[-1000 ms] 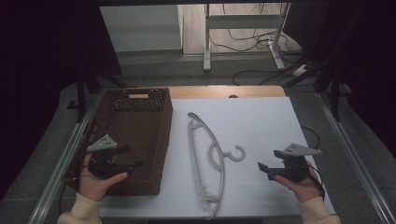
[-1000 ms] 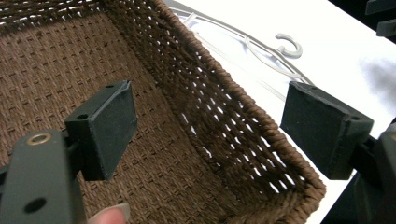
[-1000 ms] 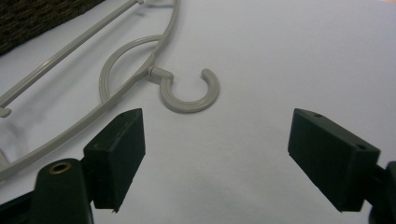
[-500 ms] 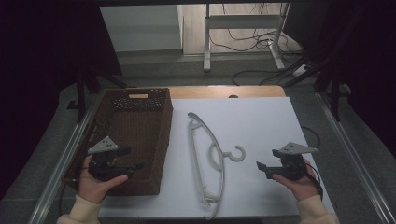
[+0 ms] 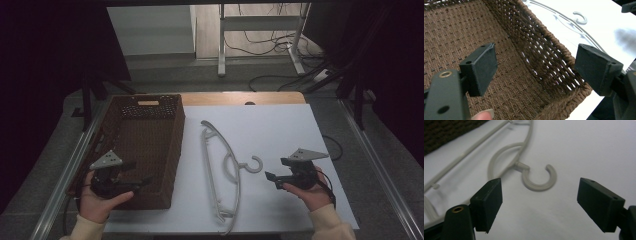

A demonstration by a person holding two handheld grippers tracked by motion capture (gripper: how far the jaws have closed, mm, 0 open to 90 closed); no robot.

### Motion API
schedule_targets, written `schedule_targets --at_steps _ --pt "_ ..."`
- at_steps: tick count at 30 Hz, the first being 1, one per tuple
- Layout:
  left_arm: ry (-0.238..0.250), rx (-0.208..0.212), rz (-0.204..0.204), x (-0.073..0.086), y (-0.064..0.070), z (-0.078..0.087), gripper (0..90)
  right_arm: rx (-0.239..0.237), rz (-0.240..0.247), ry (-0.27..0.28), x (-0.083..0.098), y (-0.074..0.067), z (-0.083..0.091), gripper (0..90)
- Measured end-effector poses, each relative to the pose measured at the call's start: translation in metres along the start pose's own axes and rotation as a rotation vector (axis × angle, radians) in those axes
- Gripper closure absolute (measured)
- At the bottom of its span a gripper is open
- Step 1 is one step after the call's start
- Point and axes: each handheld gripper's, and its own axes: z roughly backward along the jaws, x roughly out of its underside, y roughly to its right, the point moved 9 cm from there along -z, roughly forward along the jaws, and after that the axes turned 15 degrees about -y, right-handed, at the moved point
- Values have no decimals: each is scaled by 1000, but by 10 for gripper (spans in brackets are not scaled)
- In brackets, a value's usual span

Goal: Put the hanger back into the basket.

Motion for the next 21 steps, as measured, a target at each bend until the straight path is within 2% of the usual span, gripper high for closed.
schedule_targets --at_steps 4,9,13,21 --pt "-7 6 -16 -1 3 -2 187 -8 12 -2 -9 -9 -1 197" --pt "-14 8 -22 -3 4 -3 187 -19 36 -1 -26 -11 -7 191" --pt "-19 12 -30 -3 6 -4 187 -18 39 -31 -38 -12 -17 191" --pt "-25 19 -28 -2 6 -5 186 -36 40 -81 -49 -17 -32 224"
